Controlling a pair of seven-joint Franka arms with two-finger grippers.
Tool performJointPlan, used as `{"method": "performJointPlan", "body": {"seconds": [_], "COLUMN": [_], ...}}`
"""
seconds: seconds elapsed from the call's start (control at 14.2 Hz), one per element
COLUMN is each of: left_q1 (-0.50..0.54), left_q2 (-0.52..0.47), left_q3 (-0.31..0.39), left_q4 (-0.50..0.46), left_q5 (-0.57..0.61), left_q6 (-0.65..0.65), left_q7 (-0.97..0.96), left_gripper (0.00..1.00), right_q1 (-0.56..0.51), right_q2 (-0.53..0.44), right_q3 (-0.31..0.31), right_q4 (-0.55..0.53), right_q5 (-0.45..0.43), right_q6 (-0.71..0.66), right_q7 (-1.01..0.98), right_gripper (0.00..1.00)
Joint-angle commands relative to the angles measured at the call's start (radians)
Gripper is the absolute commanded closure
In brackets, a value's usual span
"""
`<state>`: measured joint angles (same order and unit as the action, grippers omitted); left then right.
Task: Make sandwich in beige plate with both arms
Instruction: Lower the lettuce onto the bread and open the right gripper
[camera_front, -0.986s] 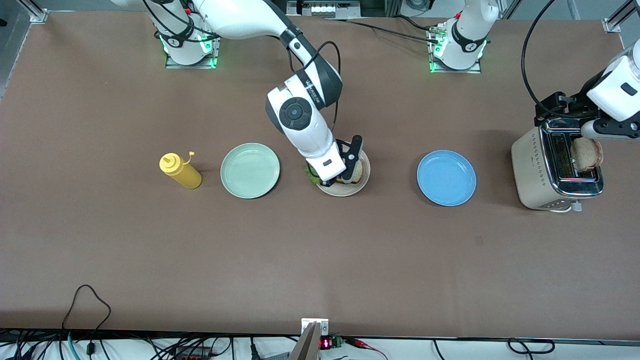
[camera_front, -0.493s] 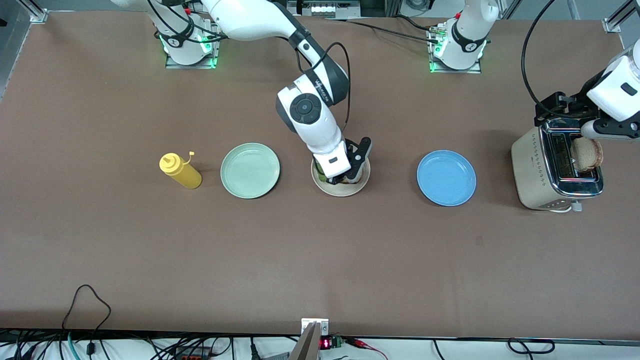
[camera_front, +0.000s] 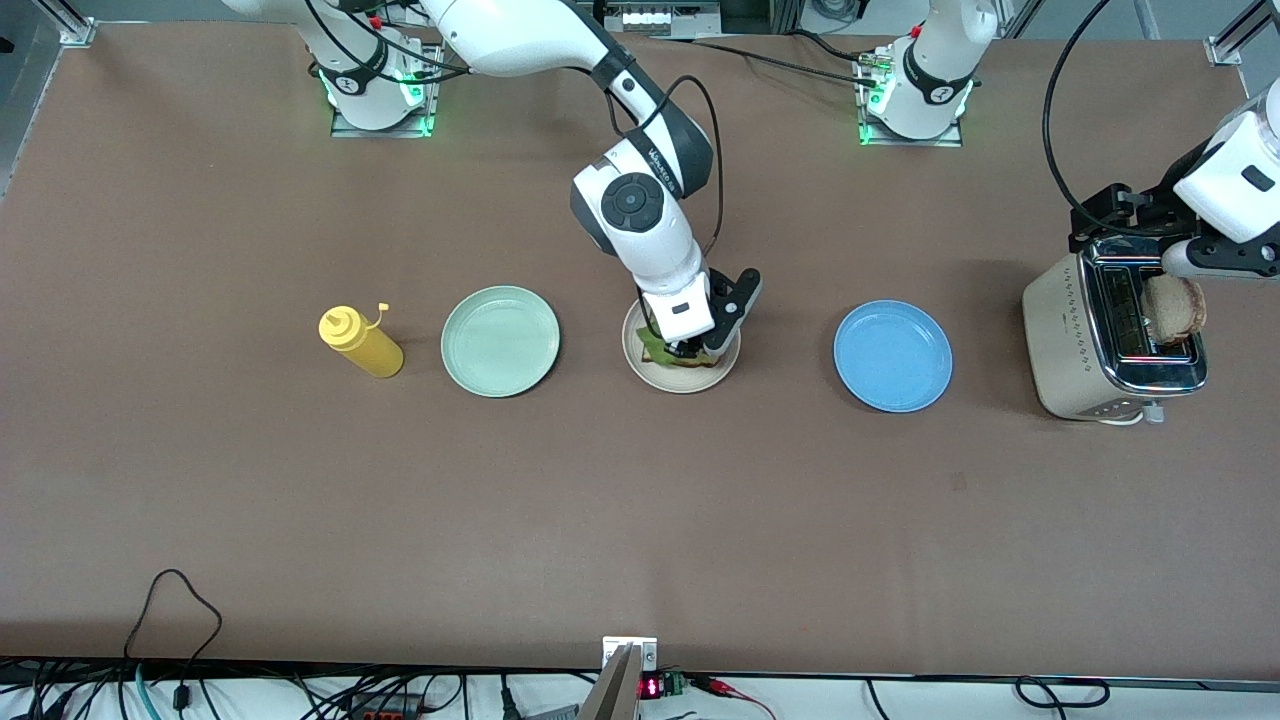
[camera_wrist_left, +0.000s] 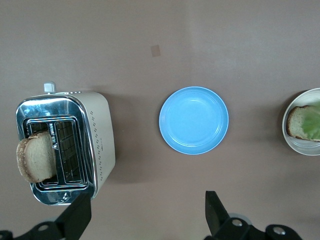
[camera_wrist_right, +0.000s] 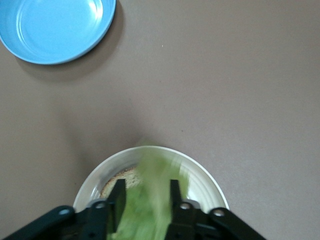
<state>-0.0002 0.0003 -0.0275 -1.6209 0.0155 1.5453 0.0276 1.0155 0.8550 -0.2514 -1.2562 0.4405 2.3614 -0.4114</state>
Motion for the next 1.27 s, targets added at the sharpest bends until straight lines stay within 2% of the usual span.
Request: {"method": "performJointPlan", "body": {"seconds": [0.0, 0.14, 0.35, 0.56, 0.92, 1.2], "left_q1": [0.008, 0.008, 0.008, 0.008, 0.049, 0.052], "left_q2": [0.010, 0.010, 0.012, 0.012, 0.015, 0.017], "left_q3": [0.001, 0.000, 0.000, 0.001, 0.001, 0.003], "left_q4": [0.026, 0.026, 0.026, 0.024, 0.015, 0.015], "left_q5": [-0.009, -0.009, -0.009, -0.009, -0.008, -0.005], "left_q6": [-0.024, -0.024, -0.024, -0.022, -0.014, -0.014], "left_q7": [0.025, 0.025, 0.025, 0.015, 0.014, 0.015], "left_gripper": [0.00, 0.00, 0.00, 0.00, 0.00, 0.00], "right_q1": [-0.015, -0.035, -0.040, -0.038, -0.051, -0.247], "right_q2": [-0.043, -0.106, -0.181, -0.203, -0.228, -0.235], "right_q3": [-0.025, -0.063, -0.172, -0.294, -0.445, -0.374], "right_q4": [0.018, 0.037, 0.037, 0.038, 0.038, 0.151], "right_q5": [0.014, 0.012, 0.014, 0.014, 0.015, 0.003], "right_q6": [-0.135, -0.239, -0.374, -0.470, -0.586, -0.793], "right_q7": [0.037, 0.048, 0.081, 0.082, 0.085, 0.118], "right_gripper": [0.00, 0.00, 0.00, 0.00, 0.00, 0.00]}}
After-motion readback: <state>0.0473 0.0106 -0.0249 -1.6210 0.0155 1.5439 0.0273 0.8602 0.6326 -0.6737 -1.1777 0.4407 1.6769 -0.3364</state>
